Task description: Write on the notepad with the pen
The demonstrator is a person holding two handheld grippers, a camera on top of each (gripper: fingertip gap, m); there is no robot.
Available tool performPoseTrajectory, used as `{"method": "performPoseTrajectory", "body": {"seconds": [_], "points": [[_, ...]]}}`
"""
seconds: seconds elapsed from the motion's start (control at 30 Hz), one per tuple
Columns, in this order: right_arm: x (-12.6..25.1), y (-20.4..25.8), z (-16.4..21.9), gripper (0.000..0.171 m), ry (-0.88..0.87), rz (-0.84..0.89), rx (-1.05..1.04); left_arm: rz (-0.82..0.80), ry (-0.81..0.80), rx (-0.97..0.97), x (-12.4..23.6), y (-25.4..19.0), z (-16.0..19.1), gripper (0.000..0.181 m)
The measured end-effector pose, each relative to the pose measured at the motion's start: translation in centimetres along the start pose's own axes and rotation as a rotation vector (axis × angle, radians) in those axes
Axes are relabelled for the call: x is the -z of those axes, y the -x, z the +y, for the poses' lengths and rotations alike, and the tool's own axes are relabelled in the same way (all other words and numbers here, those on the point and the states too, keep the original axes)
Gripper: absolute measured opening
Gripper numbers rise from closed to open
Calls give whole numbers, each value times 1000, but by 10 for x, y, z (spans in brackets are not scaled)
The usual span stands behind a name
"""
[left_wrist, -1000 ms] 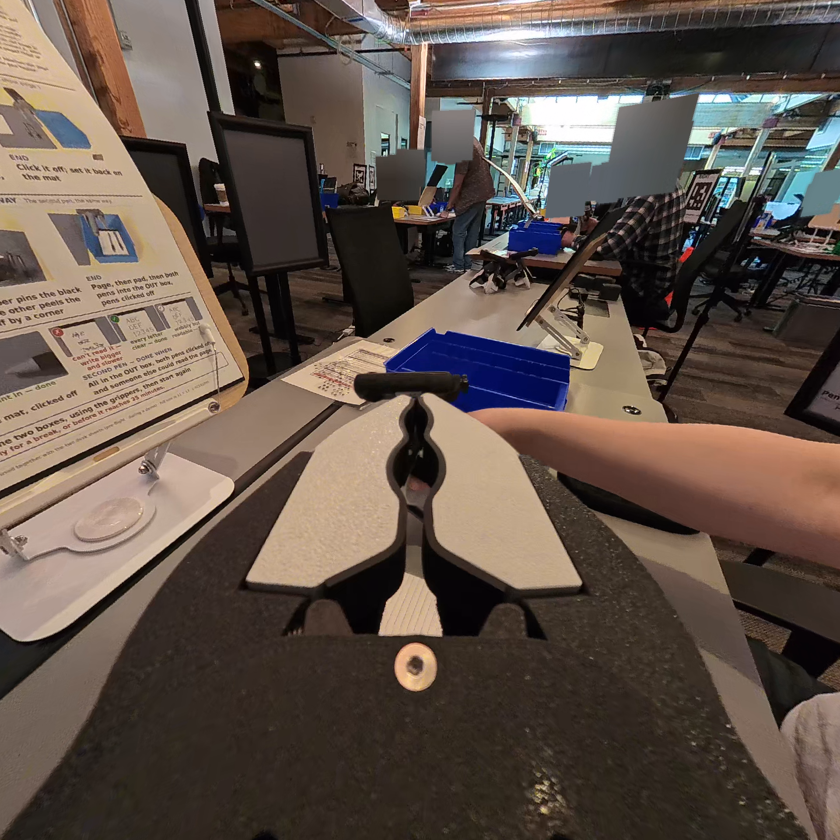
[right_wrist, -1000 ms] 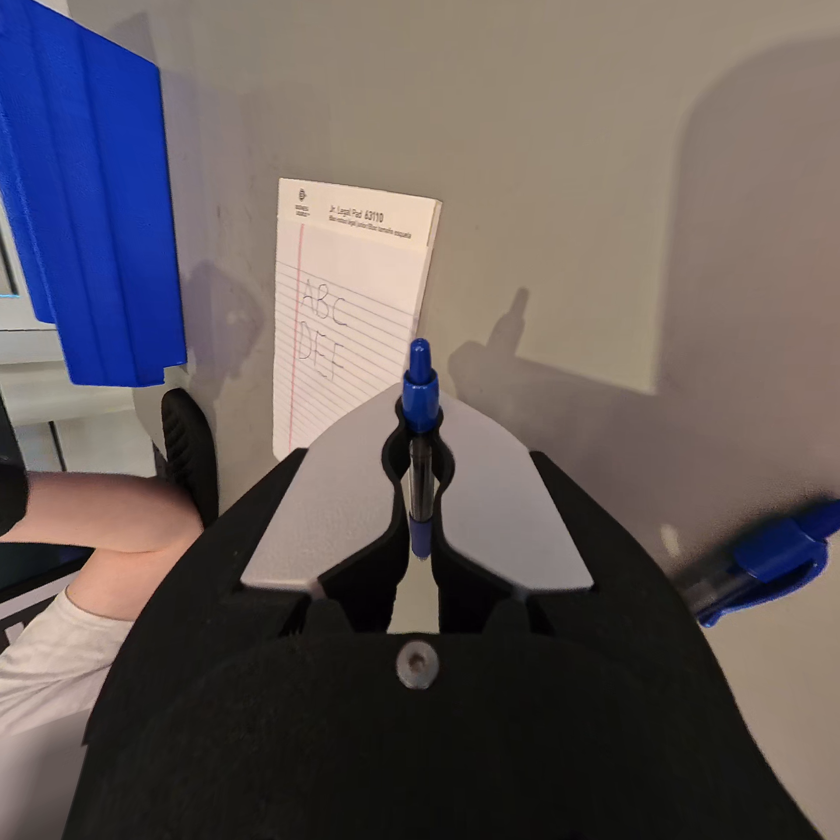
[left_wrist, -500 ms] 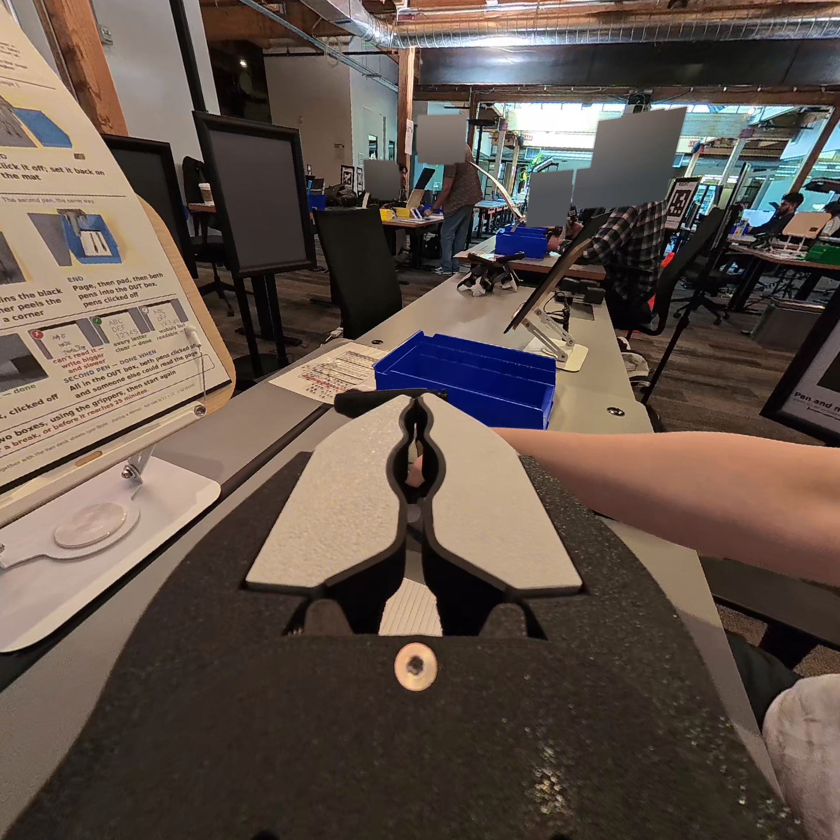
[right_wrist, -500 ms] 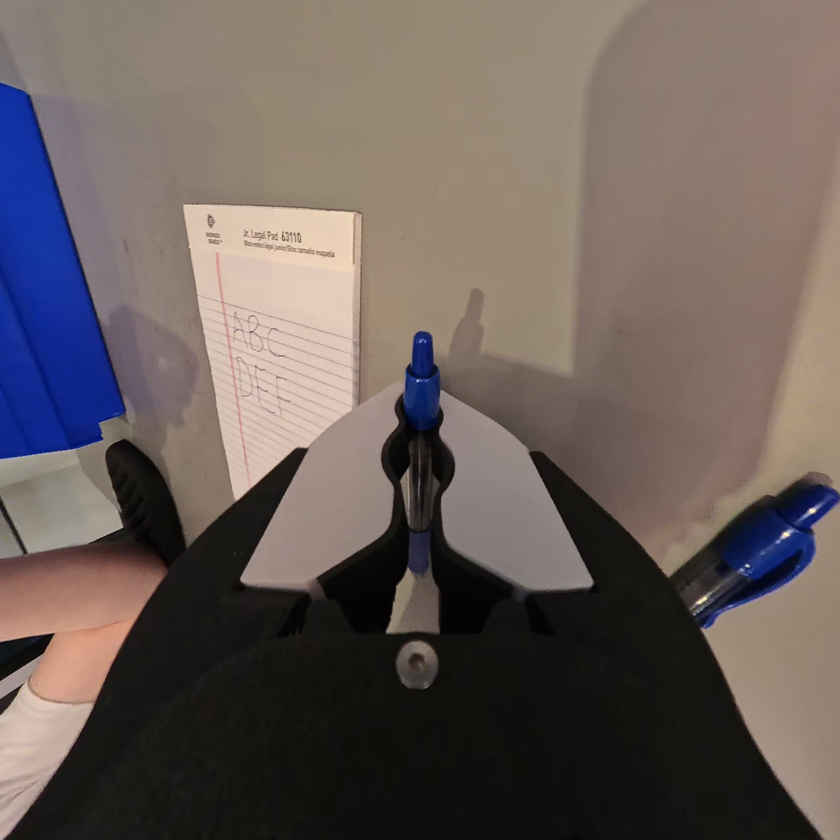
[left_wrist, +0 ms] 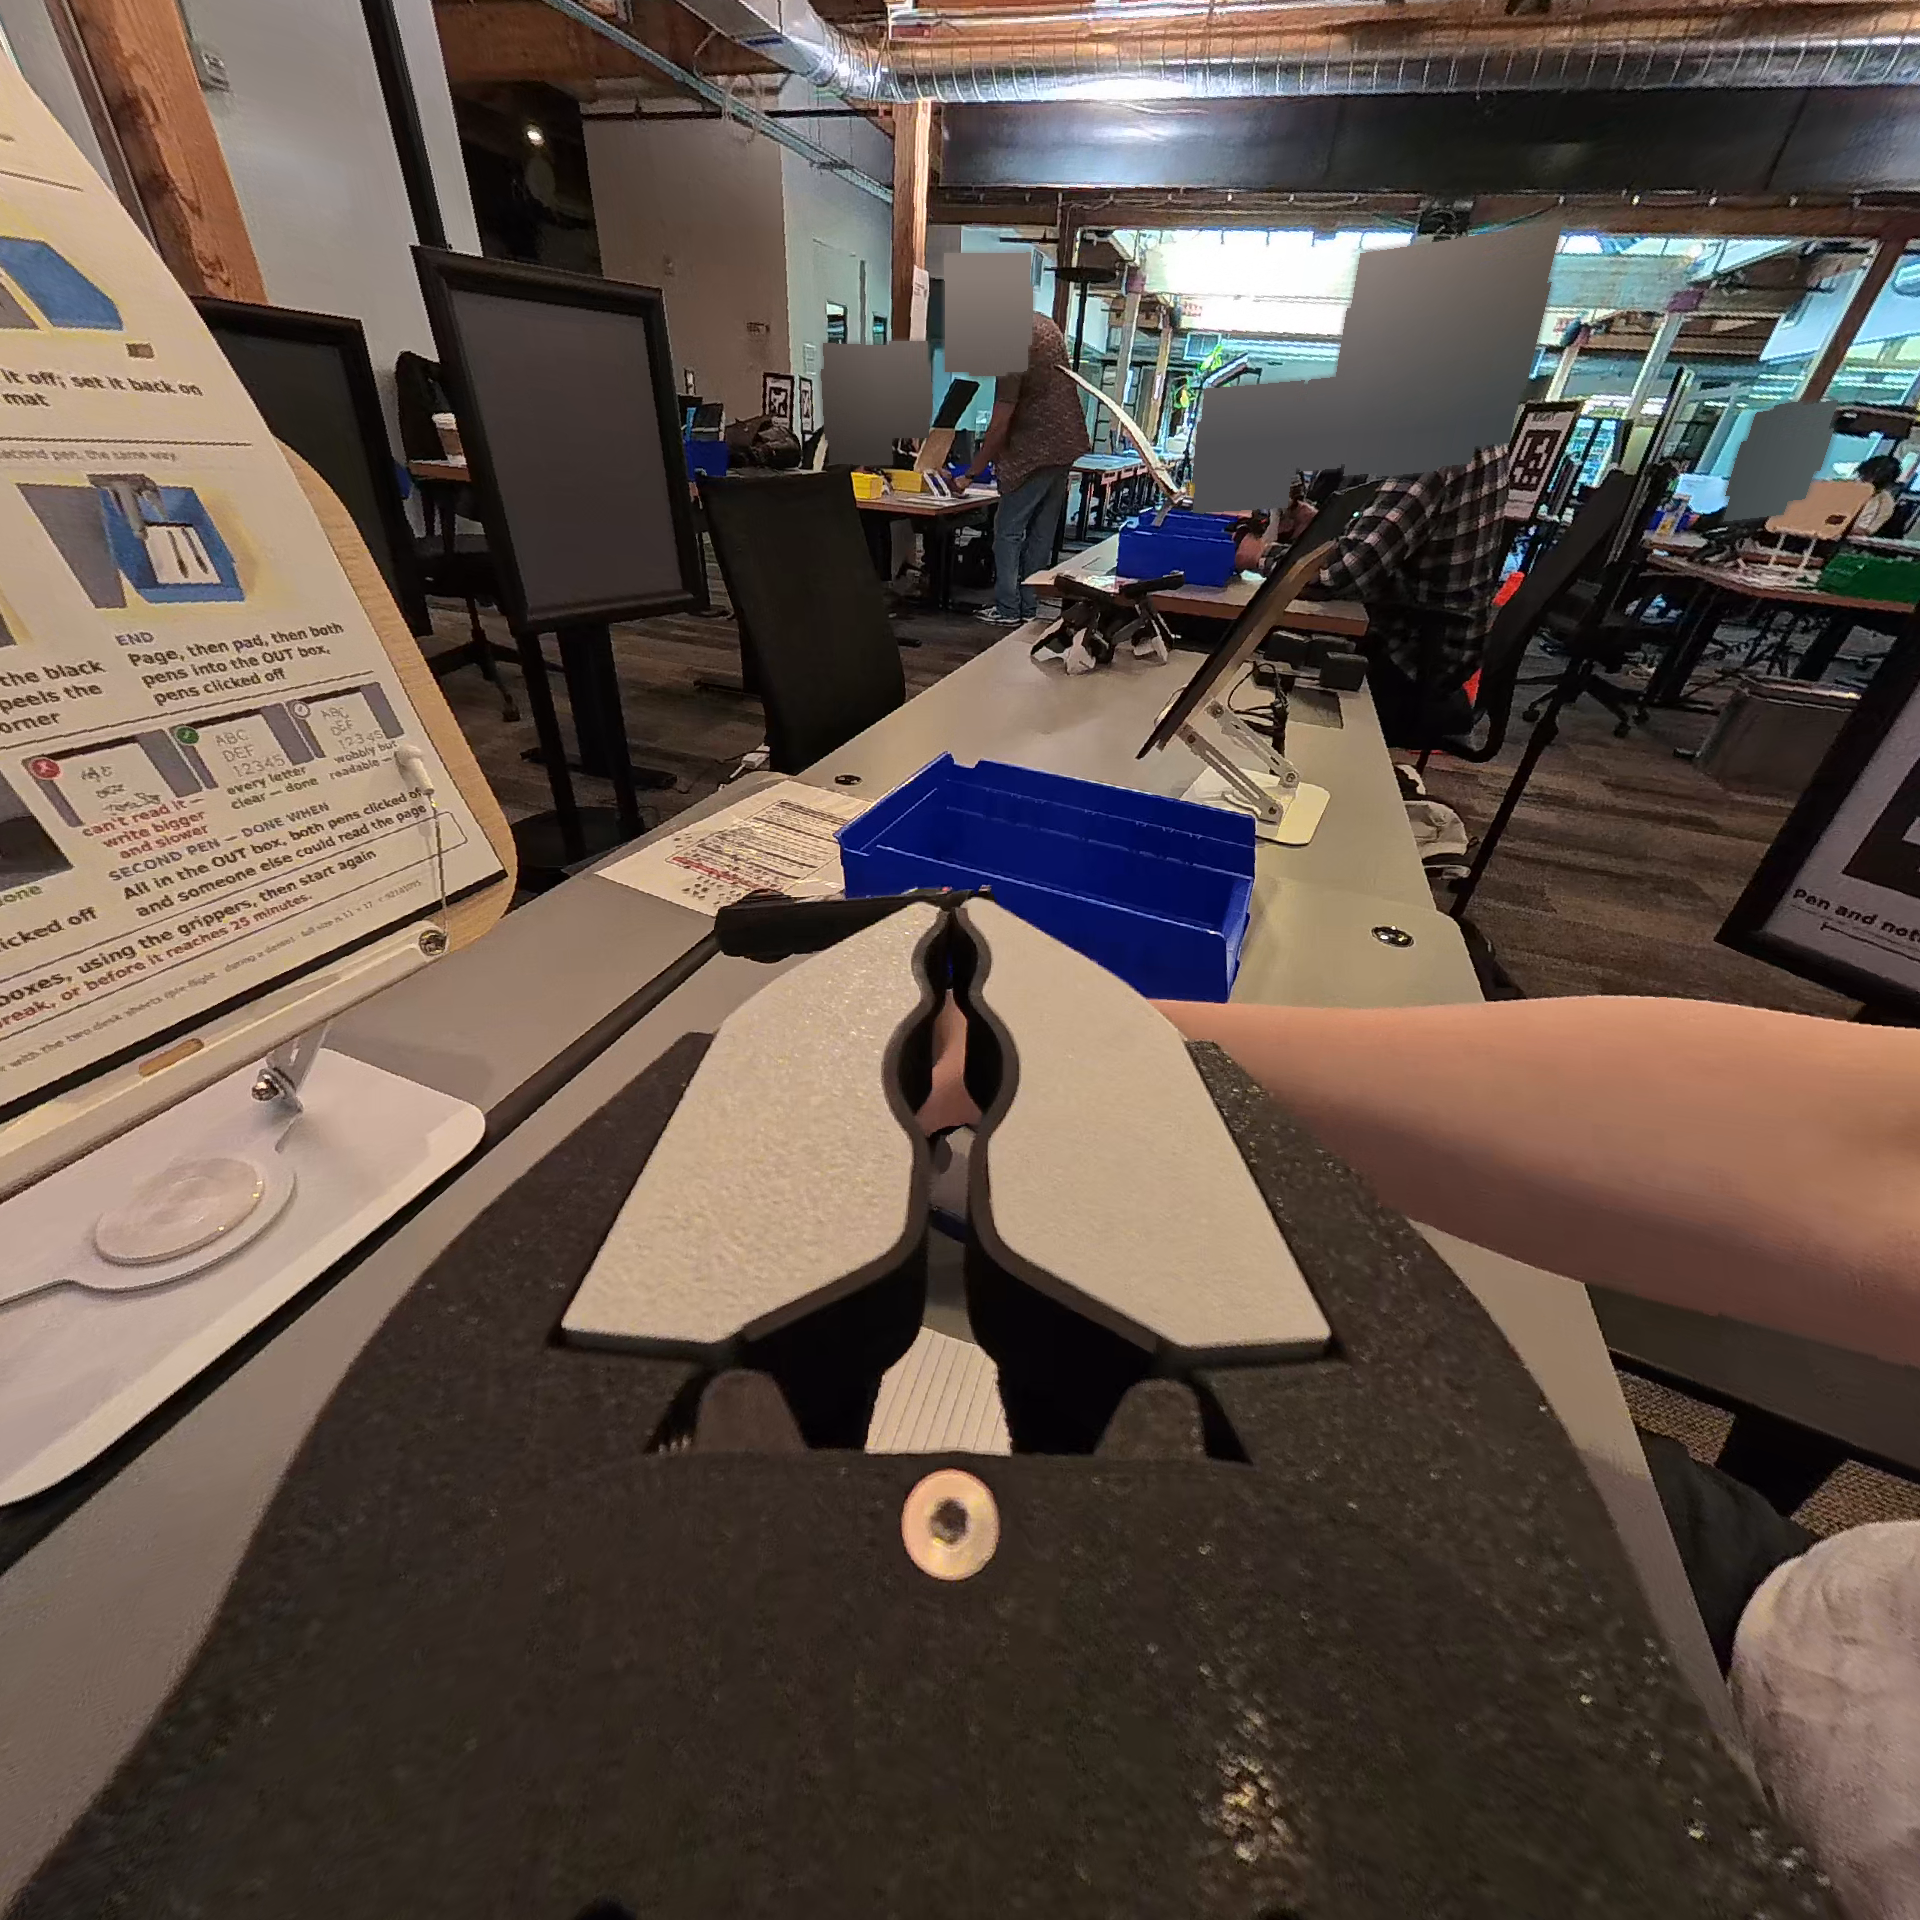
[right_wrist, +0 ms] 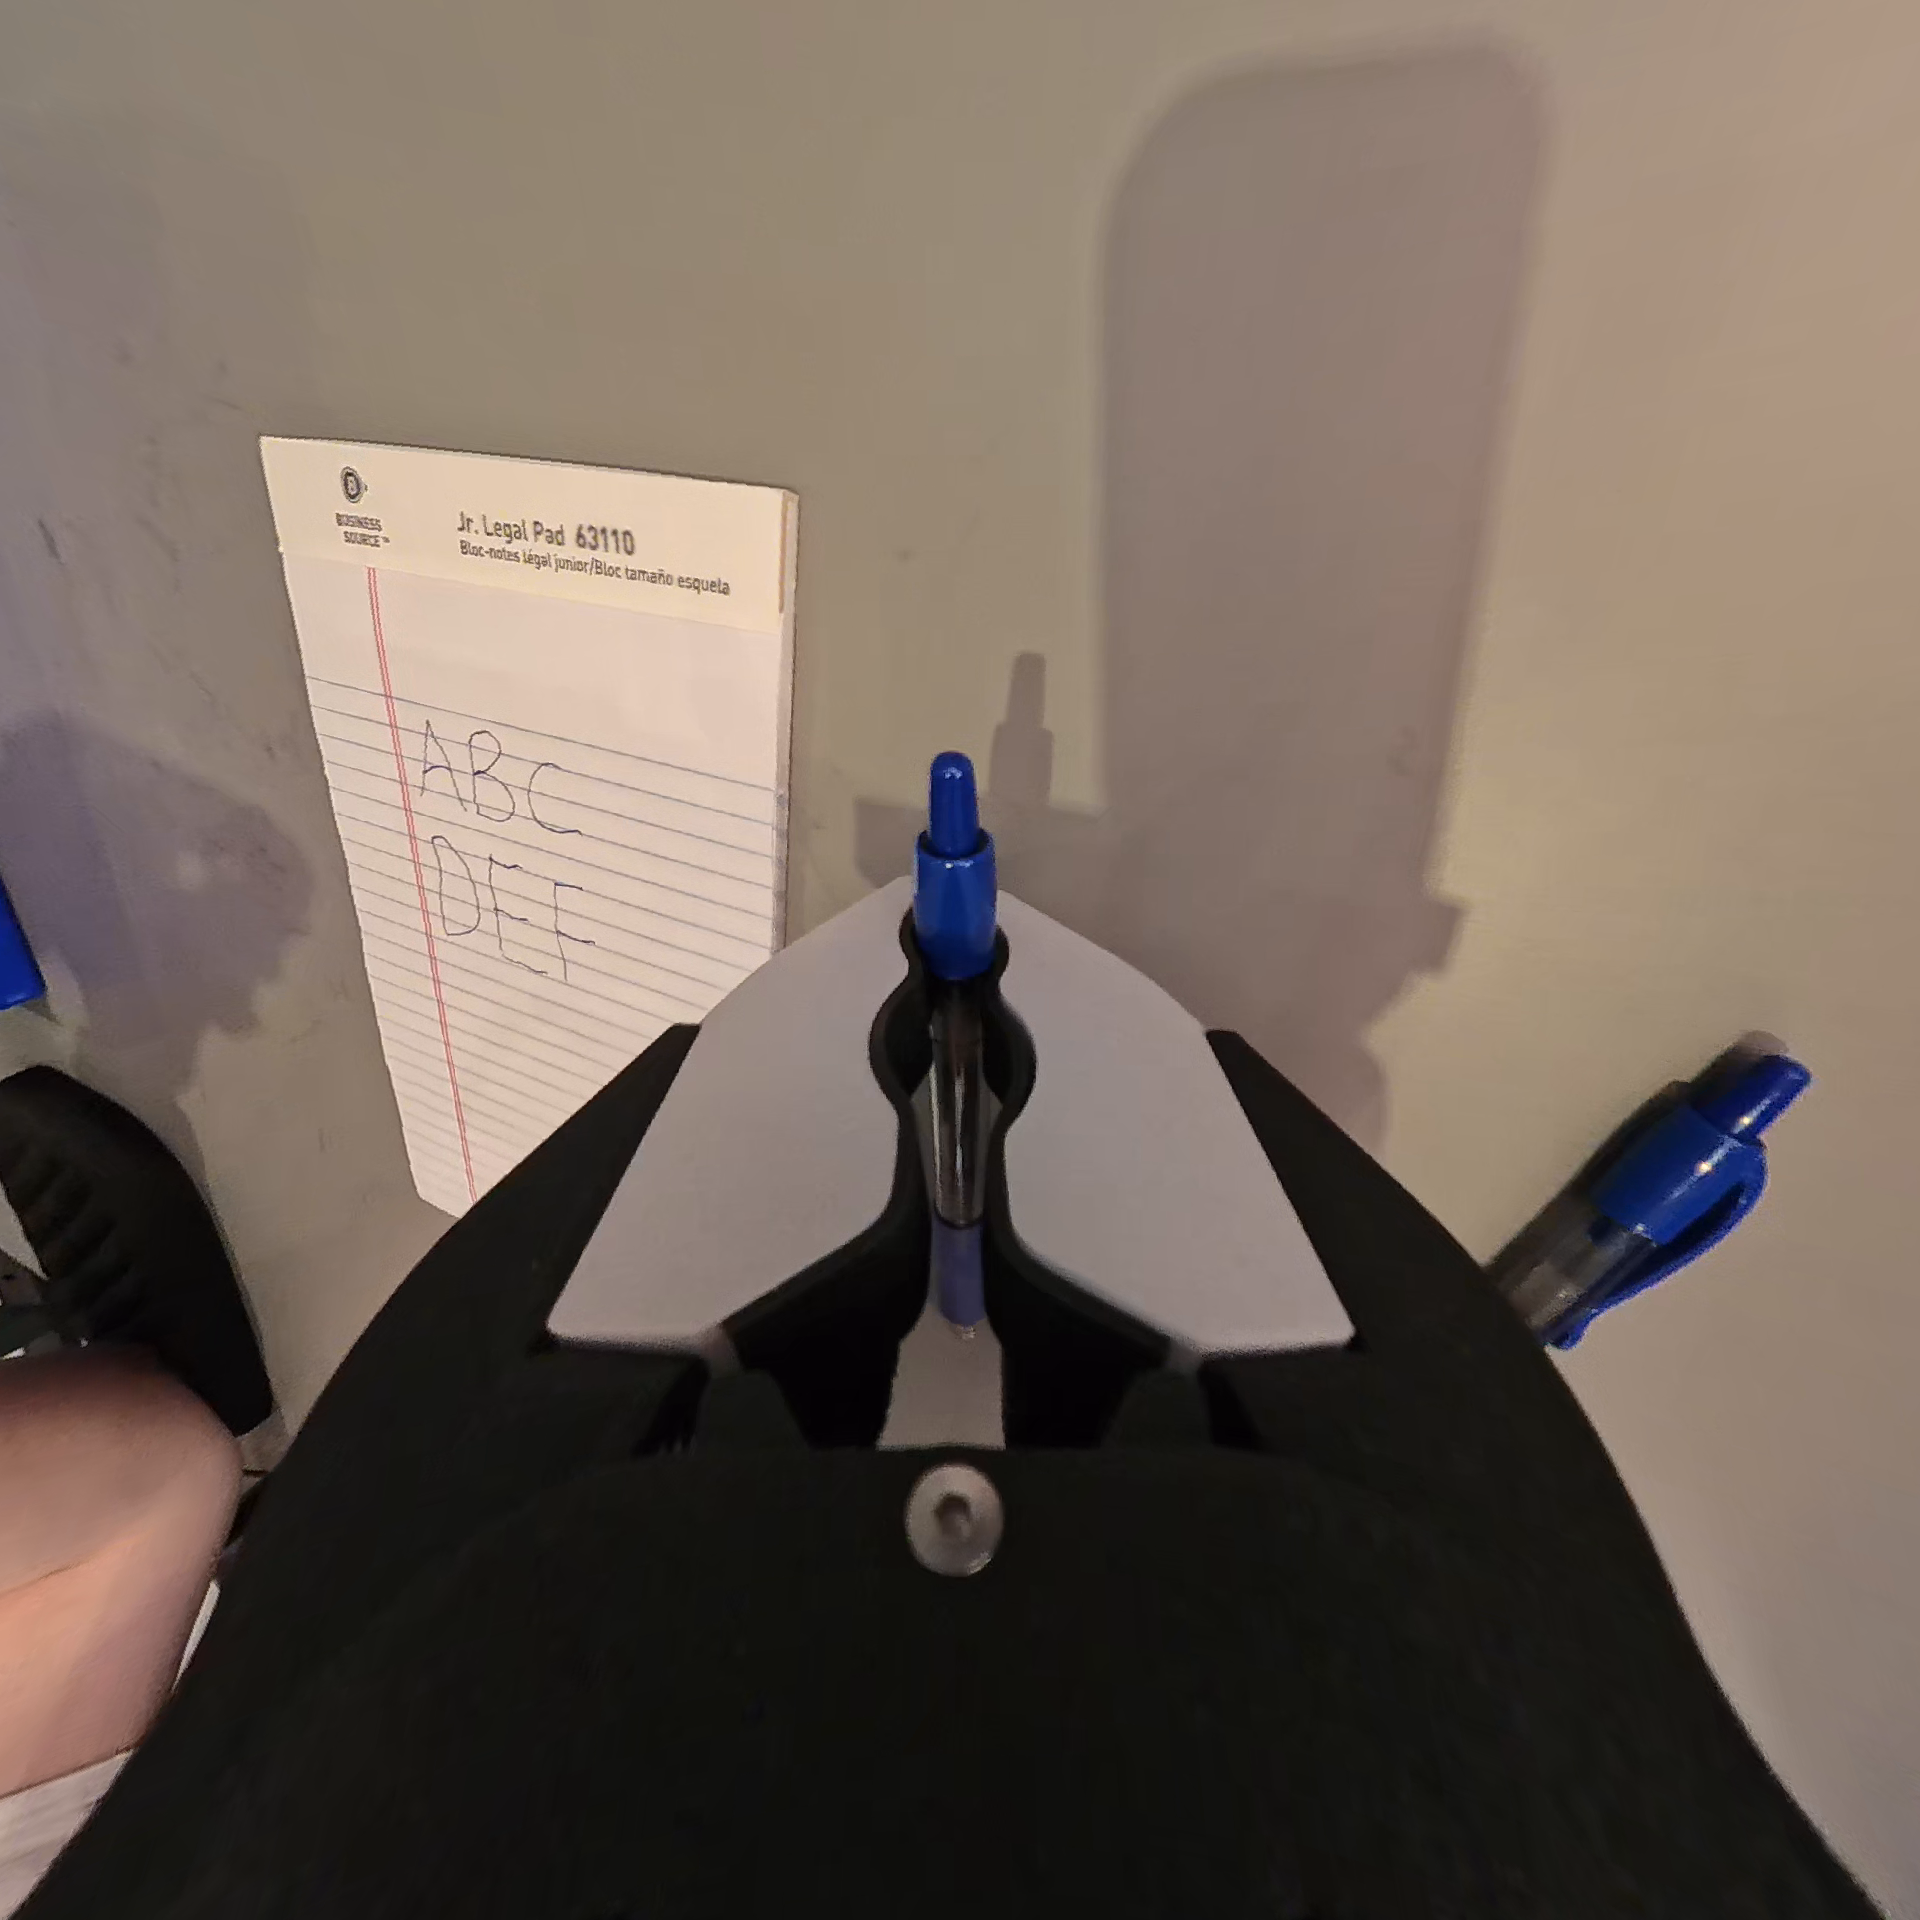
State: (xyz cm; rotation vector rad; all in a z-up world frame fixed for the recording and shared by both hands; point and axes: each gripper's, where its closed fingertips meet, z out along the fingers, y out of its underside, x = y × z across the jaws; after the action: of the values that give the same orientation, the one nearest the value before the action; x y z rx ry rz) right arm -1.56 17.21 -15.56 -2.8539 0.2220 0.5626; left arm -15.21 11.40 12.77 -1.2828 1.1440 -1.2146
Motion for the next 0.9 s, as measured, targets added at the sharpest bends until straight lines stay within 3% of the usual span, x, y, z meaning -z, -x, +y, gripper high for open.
{"method": "performPoseTrajectory", "body": {"seconds": [0.33, 0.9], "points": [[-1, -1, -3, 4, -30, 100, 28, 8, -11, -5, 2, -4, -4, 0], [0, 1, -2, 9, -65, 96, 7, 20, -19, -3, 6, -7, -8, 0]]}}
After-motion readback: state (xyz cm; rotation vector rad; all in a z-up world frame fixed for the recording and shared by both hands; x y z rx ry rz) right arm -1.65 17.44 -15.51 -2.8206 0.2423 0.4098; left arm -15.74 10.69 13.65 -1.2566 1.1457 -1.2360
